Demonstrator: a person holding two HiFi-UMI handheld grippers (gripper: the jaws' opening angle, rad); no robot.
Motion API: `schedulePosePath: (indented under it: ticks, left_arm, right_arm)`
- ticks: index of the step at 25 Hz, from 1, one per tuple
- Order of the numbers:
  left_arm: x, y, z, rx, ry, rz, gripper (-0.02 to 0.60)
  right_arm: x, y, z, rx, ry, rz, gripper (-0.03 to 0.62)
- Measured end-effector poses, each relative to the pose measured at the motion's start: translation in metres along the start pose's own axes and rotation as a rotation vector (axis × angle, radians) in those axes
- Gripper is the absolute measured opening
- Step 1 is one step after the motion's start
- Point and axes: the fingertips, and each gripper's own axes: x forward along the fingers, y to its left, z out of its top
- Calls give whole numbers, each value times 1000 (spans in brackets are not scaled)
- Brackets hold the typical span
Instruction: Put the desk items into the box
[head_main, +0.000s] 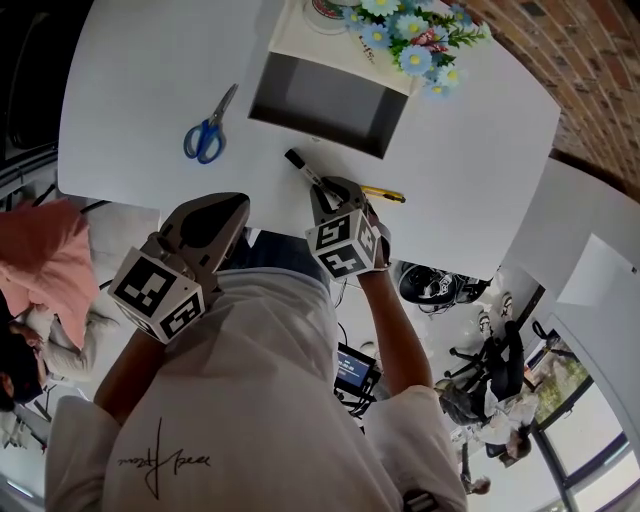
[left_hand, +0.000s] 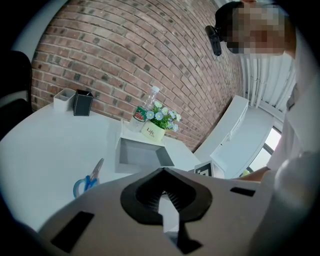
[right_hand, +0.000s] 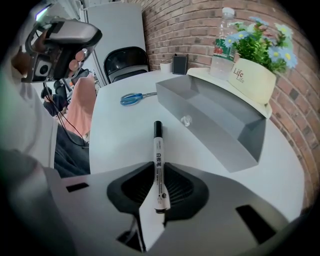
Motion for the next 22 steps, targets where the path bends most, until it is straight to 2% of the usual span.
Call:
schedulePosePath:
  ticks: [6, 22]
  left_arm:
    - [-4, 7, 2, -4, -3, 22, 5]
    - [-19, 15, 5, 21, -14, 10, 5]
  right_arm:
    - [0, 2, 0, 37, 10, 6, 80]
    - [-13, 22, 9, 90, -9, -5, 80]
